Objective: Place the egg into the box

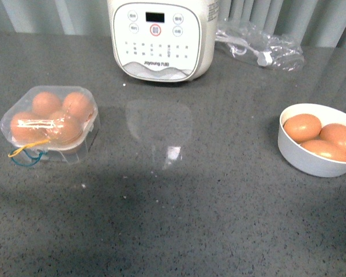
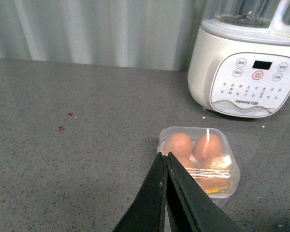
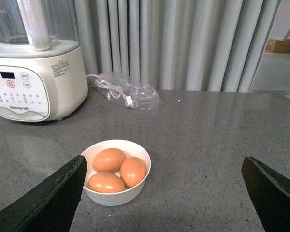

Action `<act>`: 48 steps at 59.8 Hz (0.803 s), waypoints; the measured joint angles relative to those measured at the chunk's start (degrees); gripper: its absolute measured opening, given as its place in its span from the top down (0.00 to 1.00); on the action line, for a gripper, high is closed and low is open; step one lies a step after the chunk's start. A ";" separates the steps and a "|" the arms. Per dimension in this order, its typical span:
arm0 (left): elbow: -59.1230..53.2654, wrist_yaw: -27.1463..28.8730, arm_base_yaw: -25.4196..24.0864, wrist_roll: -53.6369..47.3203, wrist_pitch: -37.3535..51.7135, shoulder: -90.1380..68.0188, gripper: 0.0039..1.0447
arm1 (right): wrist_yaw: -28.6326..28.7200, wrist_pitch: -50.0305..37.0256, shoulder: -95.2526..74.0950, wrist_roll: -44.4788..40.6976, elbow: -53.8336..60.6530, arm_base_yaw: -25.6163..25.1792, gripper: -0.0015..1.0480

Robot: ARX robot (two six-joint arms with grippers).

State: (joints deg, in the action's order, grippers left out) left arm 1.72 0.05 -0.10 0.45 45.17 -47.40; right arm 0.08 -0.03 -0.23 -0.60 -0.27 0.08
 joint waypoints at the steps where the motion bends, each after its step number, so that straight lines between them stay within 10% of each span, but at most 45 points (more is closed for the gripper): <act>1: 0.00 0.00 0.00 0.00 -0.72 0.90 0.97 | 0.02 0.00 0.00 0.00 0.00 0.00 0.07; 48: -0.13 -0.02 0.07 0.00 -26.29 28.74 0.97 | 0.00 0.00 0.00 0.02 0.00 0.00 0.07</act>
State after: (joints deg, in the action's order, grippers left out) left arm 1.58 0.03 -0.03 0.45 18.87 -18.65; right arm 0.08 -0.03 -0.23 -0.58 -0.27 0.08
